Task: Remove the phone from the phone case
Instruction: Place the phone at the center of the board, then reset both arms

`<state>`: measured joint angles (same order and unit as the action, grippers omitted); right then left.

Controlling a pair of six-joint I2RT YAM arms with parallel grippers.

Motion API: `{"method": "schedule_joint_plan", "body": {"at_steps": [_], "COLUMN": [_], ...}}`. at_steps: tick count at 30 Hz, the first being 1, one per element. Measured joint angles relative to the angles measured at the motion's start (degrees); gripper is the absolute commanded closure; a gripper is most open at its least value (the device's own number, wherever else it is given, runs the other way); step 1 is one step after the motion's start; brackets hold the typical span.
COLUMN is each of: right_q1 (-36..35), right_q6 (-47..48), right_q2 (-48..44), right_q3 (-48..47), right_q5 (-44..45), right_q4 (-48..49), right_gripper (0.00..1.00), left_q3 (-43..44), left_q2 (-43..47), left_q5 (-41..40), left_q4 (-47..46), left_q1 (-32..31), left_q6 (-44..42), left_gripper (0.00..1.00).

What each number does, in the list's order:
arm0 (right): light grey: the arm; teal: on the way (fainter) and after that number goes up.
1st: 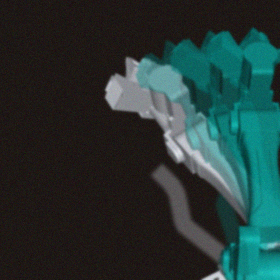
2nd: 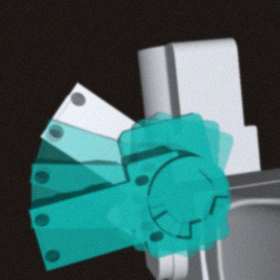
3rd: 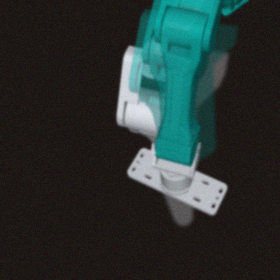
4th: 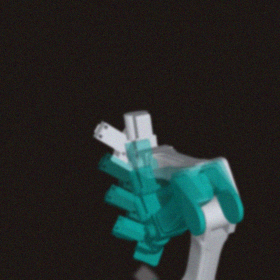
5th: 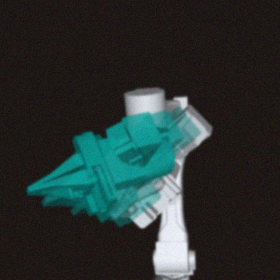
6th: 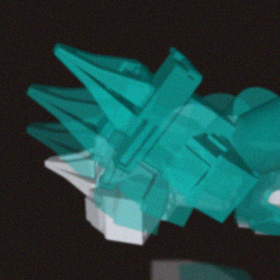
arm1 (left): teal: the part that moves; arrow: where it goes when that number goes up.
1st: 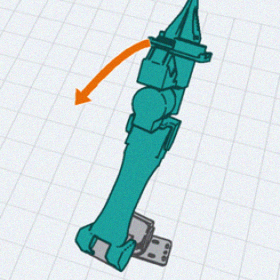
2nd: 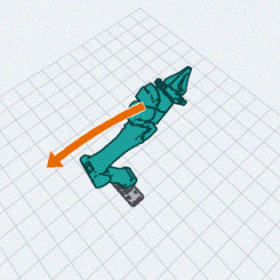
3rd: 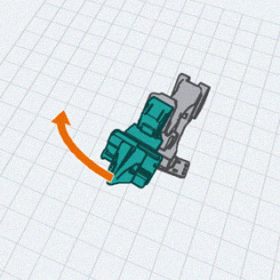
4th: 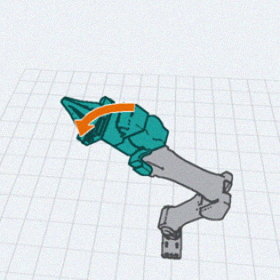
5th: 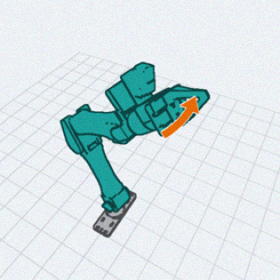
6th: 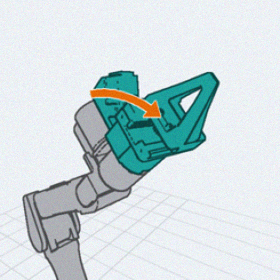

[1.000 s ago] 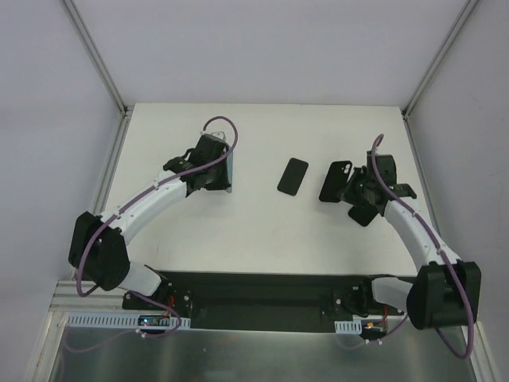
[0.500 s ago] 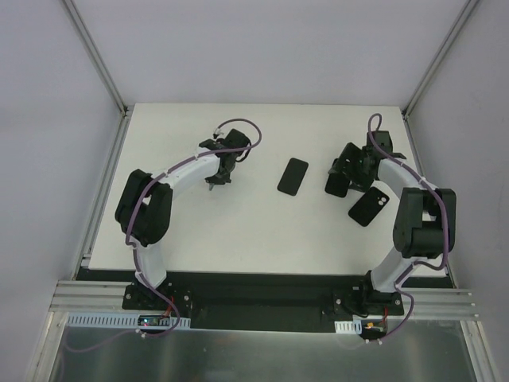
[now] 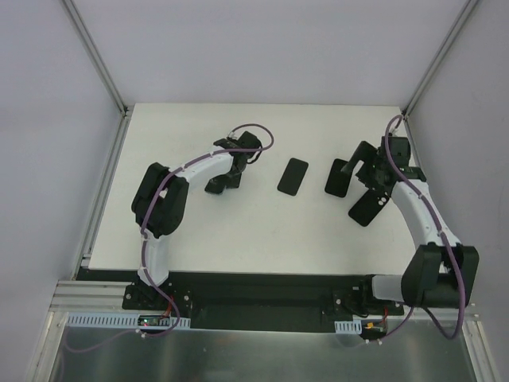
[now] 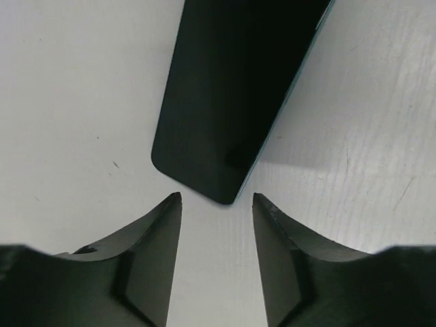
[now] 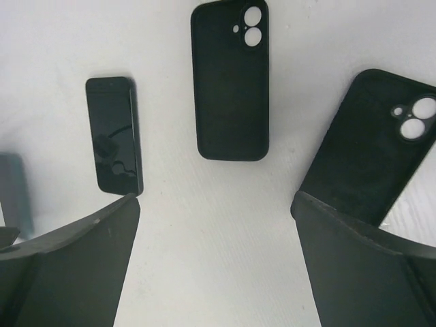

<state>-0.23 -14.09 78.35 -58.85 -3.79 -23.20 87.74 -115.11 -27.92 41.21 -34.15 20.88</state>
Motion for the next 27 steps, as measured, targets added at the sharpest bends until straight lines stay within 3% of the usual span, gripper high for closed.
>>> {"method": "schedule_joint_plan", "body": {"at_steps": [3, 12, 18, 23, 27], "right_q1": [0.00, -0.02, -0.02, -0.02, -0.02], "right_q6": [1.29, 4.92, 6.27, 6.78, 6.99], "right_q2": [-6.84, -18.58, -27.26, -33.92, -36.76], "right_q3": [1.46, 5.68, 6.62, 9.25, 12.04], "right_q5": [1.25, 5.92, 9.09, 11.65, 12.66], "right_q4": [-1.60, -8.79, -13.92, -17.07, -19.58], "right_gripper": [0.04, 0.04, 0.04, 0.04, 0.04], "left_q3": [0.96, 0.70, -7.32, -18.86, -26.97], "left_q2": [0.00, 3.54, 21.18, 37.22, 45.03], "left_q5": [1.86, 12.46, 17.64, 18.64, 18.69], "left_q4": [0.04, -1.14, -5.49, -9.07, -9.22], "left_q1": [0.00, 0.00, 0.00, 0.00, 0.13], "left_q6": [-0.04, 0.66, 0.70, 1.20, 2.58], "left_gripper": [0.29, 0.23, 0.25, 0.25, 0.24]}}
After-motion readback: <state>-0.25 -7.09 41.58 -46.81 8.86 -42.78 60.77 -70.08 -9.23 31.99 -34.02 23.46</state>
